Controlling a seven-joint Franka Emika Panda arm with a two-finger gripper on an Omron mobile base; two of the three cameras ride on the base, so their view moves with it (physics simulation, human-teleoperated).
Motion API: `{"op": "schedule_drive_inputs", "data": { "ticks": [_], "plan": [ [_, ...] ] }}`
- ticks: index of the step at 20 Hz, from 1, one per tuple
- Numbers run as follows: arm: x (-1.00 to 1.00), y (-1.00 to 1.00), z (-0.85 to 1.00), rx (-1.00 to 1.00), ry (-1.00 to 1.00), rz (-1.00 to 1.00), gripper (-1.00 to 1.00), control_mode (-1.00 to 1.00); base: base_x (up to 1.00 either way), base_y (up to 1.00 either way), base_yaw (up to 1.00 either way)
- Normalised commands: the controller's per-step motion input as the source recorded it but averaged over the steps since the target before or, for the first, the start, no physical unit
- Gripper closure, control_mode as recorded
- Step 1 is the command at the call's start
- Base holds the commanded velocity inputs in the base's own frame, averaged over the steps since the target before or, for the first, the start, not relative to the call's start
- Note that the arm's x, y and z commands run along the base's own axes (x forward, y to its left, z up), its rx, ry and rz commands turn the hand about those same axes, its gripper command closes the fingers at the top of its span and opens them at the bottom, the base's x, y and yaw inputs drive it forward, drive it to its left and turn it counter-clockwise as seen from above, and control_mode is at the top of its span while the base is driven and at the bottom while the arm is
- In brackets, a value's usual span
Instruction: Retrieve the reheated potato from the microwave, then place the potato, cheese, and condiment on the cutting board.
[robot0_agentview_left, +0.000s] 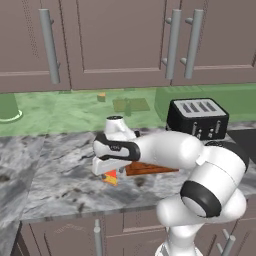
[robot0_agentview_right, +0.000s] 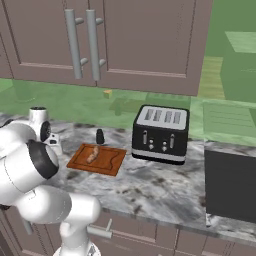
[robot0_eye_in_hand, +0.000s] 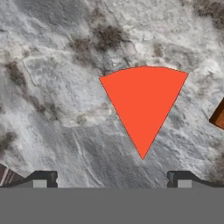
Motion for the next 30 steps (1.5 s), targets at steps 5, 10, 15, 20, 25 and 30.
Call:
{"op": "schedule_drive_inputs", "data": {
  "ticks": [5,10,15,20,25,30],
  "plan": [
    [0.00,0.00,-0.01,-0.09,0.00,0.00,-1.00,-1.00,0.00,0.00,0.00],
    [0.02,0.00,0.00,-0.07,0.00,0.00,-1.00,-1.00,0.00,0.00,0.00],
    [0.04,-0.08,-0.01,-0.03,0.00,0.00,-1.00,-1.00,0.00,0.00,0.00],
    [0.08,-0.15,-0.12,0.00,0.00,0.00,-1.00,-1.00,0.00,0.00,0.00],
    [0.09,-0.06,-0.31,0.00,0.00,0.00,-1.00,-1.00,0.00,0.00,0.00],
    [0.31,0.02,-0.37,0.03,0.01,0.00,-1.00,-1.00,0.00,0.00,0.00]
  ]
}}
